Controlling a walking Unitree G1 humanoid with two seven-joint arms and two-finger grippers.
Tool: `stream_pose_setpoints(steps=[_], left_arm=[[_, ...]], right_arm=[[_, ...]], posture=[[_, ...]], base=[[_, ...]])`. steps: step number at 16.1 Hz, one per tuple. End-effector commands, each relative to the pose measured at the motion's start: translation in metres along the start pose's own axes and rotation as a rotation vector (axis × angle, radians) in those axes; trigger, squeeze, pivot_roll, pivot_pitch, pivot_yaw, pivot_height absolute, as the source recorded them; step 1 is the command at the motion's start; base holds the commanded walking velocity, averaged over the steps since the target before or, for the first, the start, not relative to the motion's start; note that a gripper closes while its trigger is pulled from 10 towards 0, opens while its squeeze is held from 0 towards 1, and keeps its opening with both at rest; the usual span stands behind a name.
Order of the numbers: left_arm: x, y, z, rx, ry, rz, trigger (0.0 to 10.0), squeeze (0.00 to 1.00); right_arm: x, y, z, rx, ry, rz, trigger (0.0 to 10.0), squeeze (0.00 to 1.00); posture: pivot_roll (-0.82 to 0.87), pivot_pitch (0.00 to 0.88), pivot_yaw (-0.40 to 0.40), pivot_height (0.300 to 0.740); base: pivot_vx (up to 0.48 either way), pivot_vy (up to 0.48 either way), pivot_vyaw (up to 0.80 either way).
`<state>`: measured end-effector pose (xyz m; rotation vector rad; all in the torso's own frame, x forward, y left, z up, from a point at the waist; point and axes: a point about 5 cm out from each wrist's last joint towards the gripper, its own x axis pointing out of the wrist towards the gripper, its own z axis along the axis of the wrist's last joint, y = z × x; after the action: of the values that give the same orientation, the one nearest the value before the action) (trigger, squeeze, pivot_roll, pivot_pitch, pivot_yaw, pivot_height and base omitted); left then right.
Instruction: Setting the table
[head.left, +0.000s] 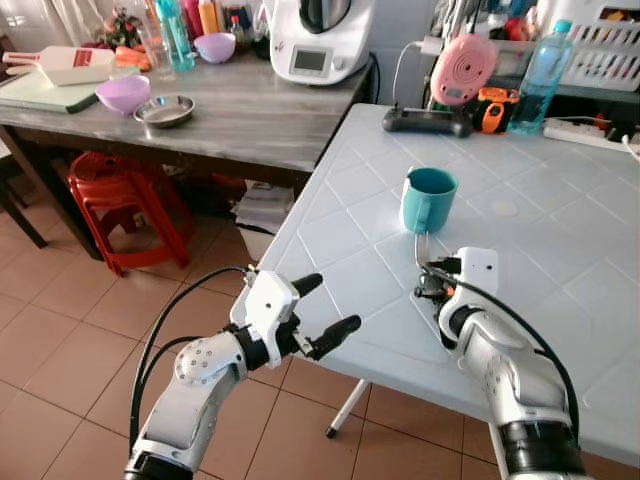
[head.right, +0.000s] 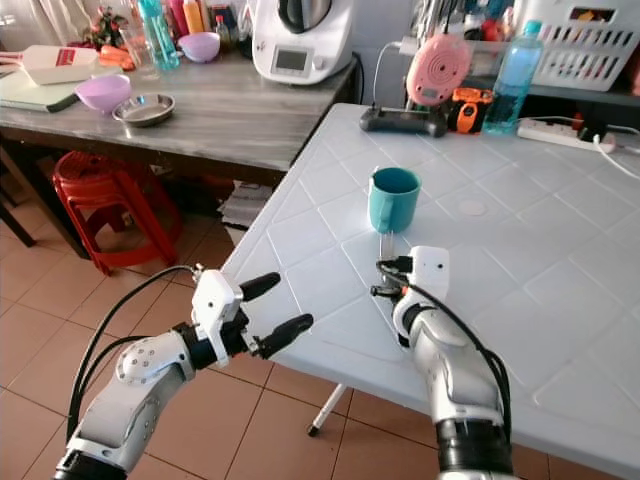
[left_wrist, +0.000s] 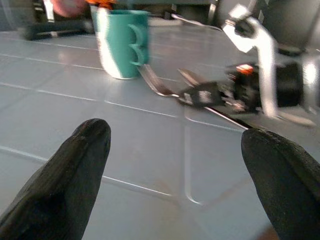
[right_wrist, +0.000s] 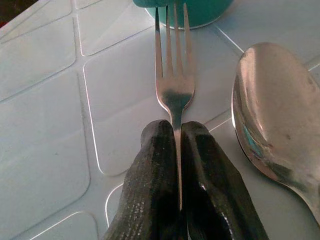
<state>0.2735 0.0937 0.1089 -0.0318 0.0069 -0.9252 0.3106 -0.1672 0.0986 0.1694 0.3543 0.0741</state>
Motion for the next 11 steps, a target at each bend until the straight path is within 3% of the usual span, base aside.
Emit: stream_pose_setpoints(steps=[1, 3, 11], left_arm=[[-0.001, 0.023, 0.008, -0.006, -0.039, 0.152, 10.0, 0.0], [-0.001, 0.036, 0.012, -0.032, -0.062, 0.254, 10.0, 0.0], [0.002, 0.039, 0.011, -0.019, -0.056, 0.273, 10.0, 0.0]], right_arm=[[-0.006, 0.008, 0.005, 0.032, -0.051, -0.009, 0.0, 0.0], [-0.012, 0.012, 0.013, 0.077, -0.109, -0.025, 0.0, 0.0], [-0.017, 0.025, 0.01, 0.106, -0.099, -0.008, 0.0, 0.0]], posture=[[-0.03, 0.053, 0.057, 0.74], [-0.03, 0.051, 0.057, 0.74], [-0.03, 0.041, 0.052, 0.74]], base=[[0.0, 0.0, 0.0], [0.0, 0.0, 0.0], [0.0, 0.0, 0.0]])
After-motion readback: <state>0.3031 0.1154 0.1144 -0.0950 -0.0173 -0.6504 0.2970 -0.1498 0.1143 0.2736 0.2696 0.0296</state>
